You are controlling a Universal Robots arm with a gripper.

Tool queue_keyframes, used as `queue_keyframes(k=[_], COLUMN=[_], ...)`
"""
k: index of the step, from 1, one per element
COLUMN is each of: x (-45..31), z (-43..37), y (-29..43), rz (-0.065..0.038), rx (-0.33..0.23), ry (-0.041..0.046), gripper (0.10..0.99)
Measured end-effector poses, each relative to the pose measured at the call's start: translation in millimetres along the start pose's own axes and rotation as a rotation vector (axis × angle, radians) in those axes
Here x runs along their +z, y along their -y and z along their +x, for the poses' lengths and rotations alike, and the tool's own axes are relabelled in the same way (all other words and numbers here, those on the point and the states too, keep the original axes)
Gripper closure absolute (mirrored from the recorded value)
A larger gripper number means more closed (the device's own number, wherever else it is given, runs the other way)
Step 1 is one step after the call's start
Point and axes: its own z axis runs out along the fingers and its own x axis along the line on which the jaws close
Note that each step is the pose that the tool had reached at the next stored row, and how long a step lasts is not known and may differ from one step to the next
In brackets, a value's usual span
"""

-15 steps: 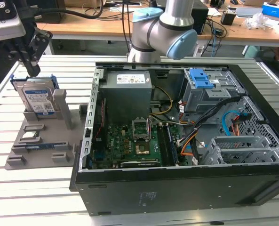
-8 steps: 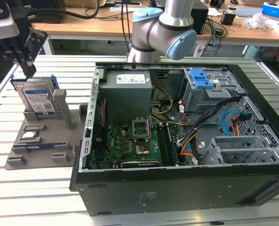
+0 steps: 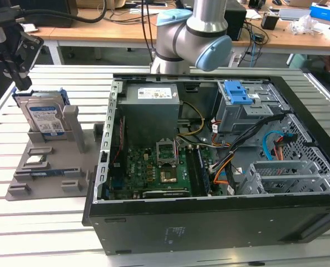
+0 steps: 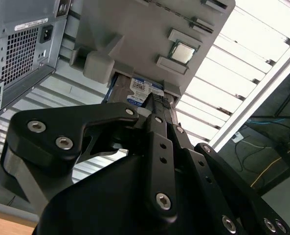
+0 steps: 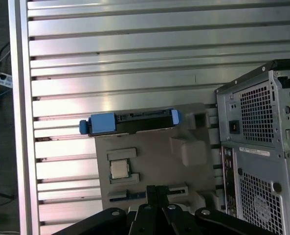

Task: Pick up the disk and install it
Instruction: 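Reach for the disk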

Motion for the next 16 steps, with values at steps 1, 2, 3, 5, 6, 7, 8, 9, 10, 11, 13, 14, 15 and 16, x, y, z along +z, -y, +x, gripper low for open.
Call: queue_keyframes(k=[1,2,3,5,6,7,8,9,10,11,13,14,15,16], x=[-0.1,-0.1,-0.1,-0.2,-0.1,-0.2,-0.2,-0.2,-0.2,-0.3,-0.3,-0.3,-0.3,-0.3], z=[1.7,3.5,5.1,7.9,9.2,10.7,11.9,13.6,14.8,16.4,19.5,21.7,23.3,25.6], y=[0.1,0.2,0.4,0.6,0.7,0.8,0.9,1.0,1.1,1.3,1.5,1.6,1.8,1.9], rz=[0.0,0.0,0.0,0.0,0.0,0.0,0.0,0.0,0.0,0.0,0.0,0.0,0.0,0.0], rx=[0.0,0.0,0.0,0.0,0.0,0.0,0.0,0.0,0.0,0.0,0.0,0.0,0.0,0.0], ry=[0.0,-0.0001,-0.0001,-0.0001,0.0,0.0,0.0,-0.0001,0.0,-0.0001,-0.0001,0.0,-0.0001,0.0], gripper=[0.98,0.98,0.98,0.98,0.98,0.98,0.98,0.98,0.98,0.98,0.98,0.98,0.98,0.98])
